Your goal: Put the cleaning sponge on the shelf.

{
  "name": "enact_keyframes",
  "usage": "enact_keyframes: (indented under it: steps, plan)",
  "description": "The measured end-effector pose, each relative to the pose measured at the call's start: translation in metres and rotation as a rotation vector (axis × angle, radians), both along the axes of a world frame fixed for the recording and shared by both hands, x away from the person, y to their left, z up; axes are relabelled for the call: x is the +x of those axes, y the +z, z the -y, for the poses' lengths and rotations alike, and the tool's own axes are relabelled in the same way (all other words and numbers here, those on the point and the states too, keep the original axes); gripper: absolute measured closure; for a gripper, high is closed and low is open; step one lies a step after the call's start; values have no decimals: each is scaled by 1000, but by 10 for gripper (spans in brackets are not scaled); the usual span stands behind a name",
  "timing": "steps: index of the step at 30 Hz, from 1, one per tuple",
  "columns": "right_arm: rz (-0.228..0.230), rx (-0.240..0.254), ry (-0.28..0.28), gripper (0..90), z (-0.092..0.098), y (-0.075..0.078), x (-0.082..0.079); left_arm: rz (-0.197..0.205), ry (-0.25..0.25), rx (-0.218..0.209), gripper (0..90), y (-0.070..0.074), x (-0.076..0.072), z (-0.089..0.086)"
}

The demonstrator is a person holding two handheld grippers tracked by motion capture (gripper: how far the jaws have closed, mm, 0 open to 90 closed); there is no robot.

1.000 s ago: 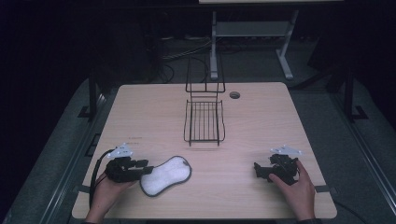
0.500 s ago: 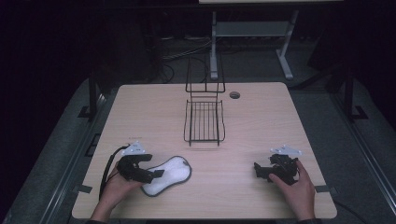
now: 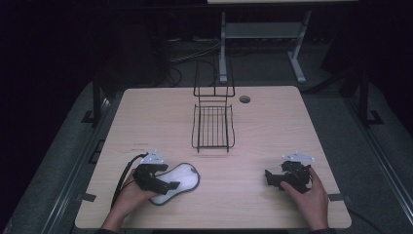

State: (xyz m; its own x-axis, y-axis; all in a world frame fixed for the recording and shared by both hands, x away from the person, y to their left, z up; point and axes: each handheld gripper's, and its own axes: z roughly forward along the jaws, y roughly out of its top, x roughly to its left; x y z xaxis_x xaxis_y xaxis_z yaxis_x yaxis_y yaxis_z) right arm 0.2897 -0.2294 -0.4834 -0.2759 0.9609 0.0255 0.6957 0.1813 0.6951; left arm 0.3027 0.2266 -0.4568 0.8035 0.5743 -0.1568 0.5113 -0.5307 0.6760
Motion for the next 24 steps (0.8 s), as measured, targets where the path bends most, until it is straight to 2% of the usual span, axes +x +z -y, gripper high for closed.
enact_keyframes:
  steps: [17,24]
  plan:
    - [0,0,0,0,0,0,0,-17,-22,26,126,-7,2,3]
    - [0,0,0,0,0,0,0,-6,-34,71,128,-6,1,6]
